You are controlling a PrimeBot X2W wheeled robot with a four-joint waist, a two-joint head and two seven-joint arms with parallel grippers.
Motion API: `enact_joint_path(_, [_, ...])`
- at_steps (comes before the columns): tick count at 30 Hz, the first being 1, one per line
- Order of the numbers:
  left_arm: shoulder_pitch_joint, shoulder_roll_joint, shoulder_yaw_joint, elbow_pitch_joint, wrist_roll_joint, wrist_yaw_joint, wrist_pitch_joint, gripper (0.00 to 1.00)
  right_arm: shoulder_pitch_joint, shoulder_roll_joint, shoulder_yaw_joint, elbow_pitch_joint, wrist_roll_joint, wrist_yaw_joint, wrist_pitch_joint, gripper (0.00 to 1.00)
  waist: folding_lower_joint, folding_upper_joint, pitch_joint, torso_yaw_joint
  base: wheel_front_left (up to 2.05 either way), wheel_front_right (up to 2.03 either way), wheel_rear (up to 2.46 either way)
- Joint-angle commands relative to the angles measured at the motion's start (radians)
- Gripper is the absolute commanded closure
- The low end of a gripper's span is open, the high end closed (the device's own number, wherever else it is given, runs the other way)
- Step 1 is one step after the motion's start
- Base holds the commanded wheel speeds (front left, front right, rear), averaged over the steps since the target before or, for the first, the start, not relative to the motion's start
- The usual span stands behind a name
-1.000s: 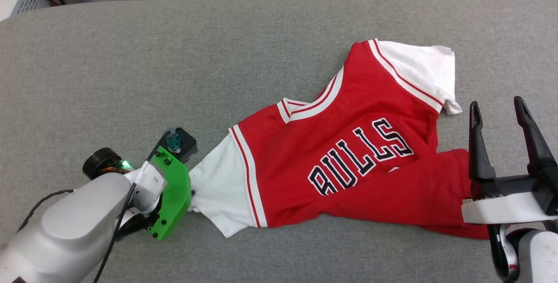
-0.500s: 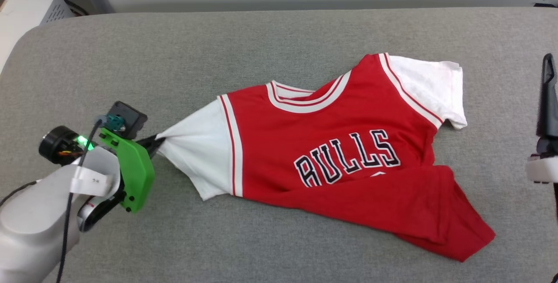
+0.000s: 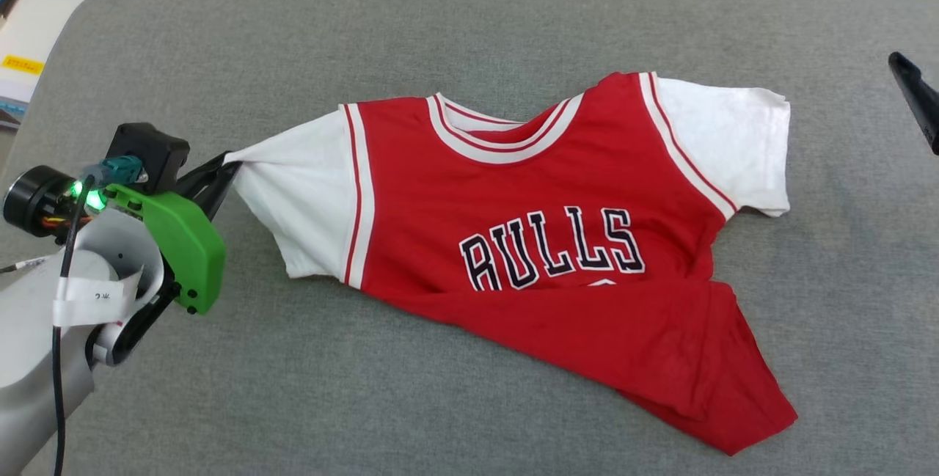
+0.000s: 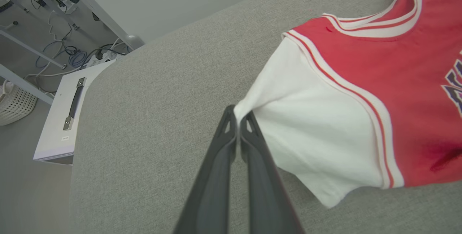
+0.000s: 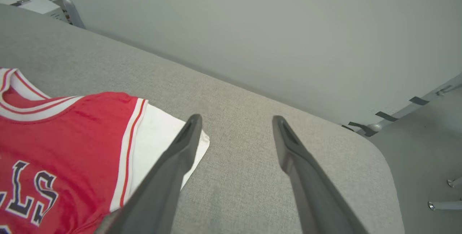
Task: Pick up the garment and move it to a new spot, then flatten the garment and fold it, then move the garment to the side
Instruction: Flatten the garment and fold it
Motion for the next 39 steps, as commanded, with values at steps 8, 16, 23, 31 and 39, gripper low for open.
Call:
enact_joint_path(8, [-0.061,-0.006,0.013,-0.109,0.065,0.065,-0.03,1.0,-0.255,-0.104,0.185,0.105,0.206,-0.001,0.417,0.0,-0.0001,-0.0001,0.149,0.069,0.0,0.0,0.0])
enact_joint_path(16, [-0.097,-0.026,0.023,-0.159,0.104,0.096,-0.056,1.0,-0.393,-0.089,0.308,0.223,0.183,-0.001,0.522,0.0,-0.0001,-0.0001,0.246,0.106,0.0,0.0,0.0])
enact_joint_path(23, [-0.12,-0.05,0.028,-0.168,0.121,0.107,-0.079,1.0,-0.374,-0.096,0.404,0.319,0.179,-0.001,0.496,0.0,-0.0001,-0.0001,0.297,0.129,0.0,0.0,0.0])
enact_joint_path(31, [-0.122,-0.058,0.025,-0.154,0.123,0.105,-0.09,1.0,-0.328,-0.128,0.512,0.333,0.251,-0.001,0.49,1.0,-0.0001,-0.0001,0.294,0.118,0.0,0.0,0.0])
enact_joint_path(39, [-0.109,-0.054,0.025,-0.122,0.112,0.103,-0.102,1.0,-0.406,-0.126,0.53,0.327,0.205,-0.001,0.267,1.0,-0.0001,-0.0001,0.233,0.092,0.0,0.0,0.0])
